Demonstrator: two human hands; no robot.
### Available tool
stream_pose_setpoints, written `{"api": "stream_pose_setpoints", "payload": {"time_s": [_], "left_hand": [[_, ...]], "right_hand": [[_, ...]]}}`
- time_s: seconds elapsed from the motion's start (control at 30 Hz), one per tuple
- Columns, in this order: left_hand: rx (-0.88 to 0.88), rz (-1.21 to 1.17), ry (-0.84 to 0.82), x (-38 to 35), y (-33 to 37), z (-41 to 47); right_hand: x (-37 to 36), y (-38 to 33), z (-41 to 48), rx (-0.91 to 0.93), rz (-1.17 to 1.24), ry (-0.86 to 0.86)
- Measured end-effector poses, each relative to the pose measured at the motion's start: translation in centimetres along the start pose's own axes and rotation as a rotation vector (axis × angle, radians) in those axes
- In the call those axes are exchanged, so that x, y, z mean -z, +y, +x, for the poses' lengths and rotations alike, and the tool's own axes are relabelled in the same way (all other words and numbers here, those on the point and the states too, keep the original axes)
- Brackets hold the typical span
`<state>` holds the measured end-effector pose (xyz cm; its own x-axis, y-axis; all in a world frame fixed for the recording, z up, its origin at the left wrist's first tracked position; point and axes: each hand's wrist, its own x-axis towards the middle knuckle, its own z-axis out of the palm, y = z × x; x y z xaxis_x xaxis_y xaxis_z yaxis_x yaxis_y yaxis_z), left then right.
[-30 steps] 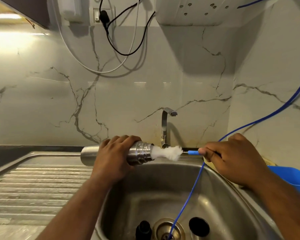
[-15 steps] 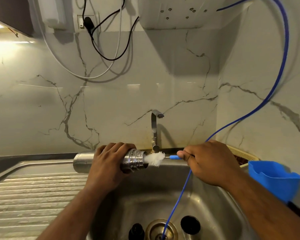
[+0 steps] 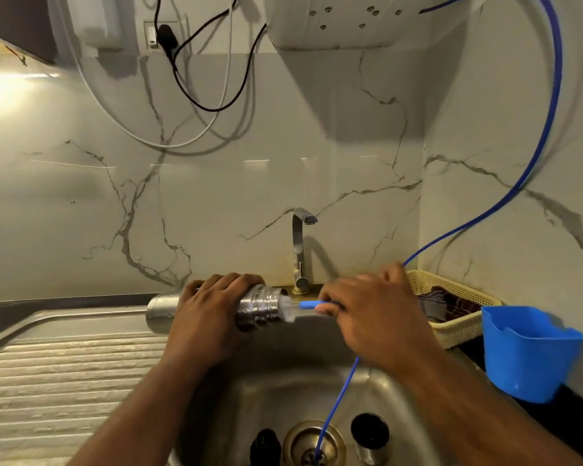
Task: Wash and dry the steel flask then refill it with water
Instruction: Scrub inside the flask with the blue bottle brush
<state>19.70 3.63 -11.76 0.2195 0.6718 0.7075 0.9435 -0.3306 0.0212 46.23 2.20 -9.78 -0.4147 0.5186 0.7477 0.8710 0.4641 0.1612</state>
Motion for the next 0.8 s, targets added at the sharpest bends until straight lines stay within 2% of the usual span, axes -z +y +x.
{"api": "stream_pose_setpoints", "payload": {"time_s": [0.1,0.3,0.5,0.57,0.67,0.8], "left_hand": [[0.099,0.008,0.069,0.9,-1.7,0.0],[0.052,-0.009,0.092,0.3,-0.4,0.1],[-0.076,-0.006,0.09,-0.2,3.1,0.2],[-0.023,0.005,0.098,0.0,2.4,0.3],[0.111,0.007,0.109,0.7,-0.4,0.1],[0.139,0.031,0.107,0.7,-0.8,-0.1]], "right_hand": [[1.2,3.0,0.2,-0.091,-0.033,0.081],[1.5,1.3,0.0,-0.11,-0.062,0.151],[0.9,-2.1,-0.3,-0.102,-0.046,-0.03],[1.2,-1.8,0.0,-0.106,-0.066,-0.014],[2.7,1.0,0.2,-0.193,0.068,-0.135],[2.9,2.2,-0.1,-0.087,0.073,-0.132]]}}
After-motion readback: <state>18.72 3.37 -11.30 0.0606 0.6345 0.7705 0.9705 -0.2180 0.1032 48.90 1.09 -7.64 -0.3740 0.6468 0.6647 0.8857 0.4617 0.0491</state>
